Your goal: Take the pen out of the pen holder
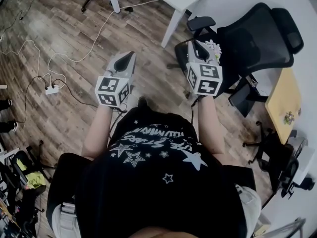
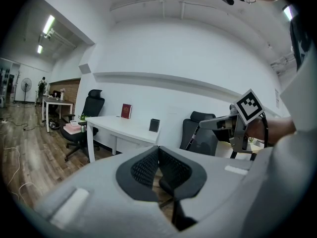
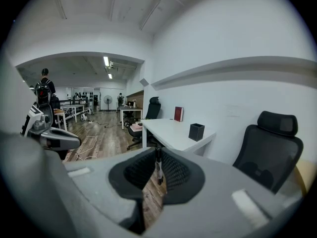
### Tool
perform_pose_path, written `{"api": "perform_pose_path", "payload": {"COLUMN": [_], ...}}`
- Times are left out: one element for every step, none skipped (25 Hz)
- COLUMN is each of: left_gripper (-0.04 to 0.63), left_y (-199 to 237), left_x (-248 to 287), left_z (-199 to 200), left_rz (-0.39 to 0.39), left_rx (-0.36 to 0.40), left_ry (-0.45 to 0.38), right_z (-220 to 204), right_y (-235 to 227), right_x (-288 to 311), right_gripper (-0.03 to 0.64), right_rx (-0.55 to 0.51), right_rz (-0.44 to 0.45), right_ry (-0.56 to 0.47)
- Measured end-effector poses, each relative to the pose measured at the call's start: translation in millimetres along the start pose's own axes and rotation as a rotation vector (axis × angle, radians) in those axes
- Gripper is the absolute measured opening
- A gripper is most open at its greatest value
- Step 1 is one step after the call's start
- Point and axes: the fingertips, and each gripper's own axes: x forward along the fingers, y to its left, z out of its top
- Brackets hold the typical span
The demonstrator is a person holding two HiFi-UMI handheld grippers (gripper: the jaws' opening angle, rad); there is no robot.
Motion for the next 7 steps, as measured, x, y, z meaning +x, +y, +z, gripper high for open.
{"api": "perform_pose_path", "payload": {"left_gripper": [0.011,0.011,0.011,0.011,0.011,0.011,0.011], "left_y": [-6.1,-12.5,-19.1,-26.0,-32.9,-40.0,-47.1], "left_x": [-1.8,-3.5,-5.2,-6.9,-8.5,-10.1,-11.8], "left_z": [-1.3,-2.7,-4.1,-5.4,-6.7,-7.8,-8.8], "left_rz": [0.002,0.004,0.006,0.009,0.012,0.015,0.018], "left_rx": [0.001,0.003,0.006,0.008,0.008,0.008,0.007], "left_ry": [0.002,0.005,0.008,0.011,0.013,0.014,0.015], "right_z": [-3.2,-6.6,-10.1,-13.7,-17.1,-20.5,-23.8], "right_y": [-2.3,-4.8,-7.4,-10.2,-13.2,-16.3,-19.4], "right_x": [-6.4,-13.0,-19.5,-26.1,-32.8,-39.4,-46.1], "right_gripper": [0.040,0.040,0.040,0.040,0.040,0.040,0.040], "right_rx": [0.002,0.006,0.009,0.012,0.015,0.017,0.019], "right_rz": [0.002,0.005,0.008,0.011,0.015,0.018,0.021], "right_ry": [0.002,0.004,0.006,0.009,0.011,0.014,0.016]}}
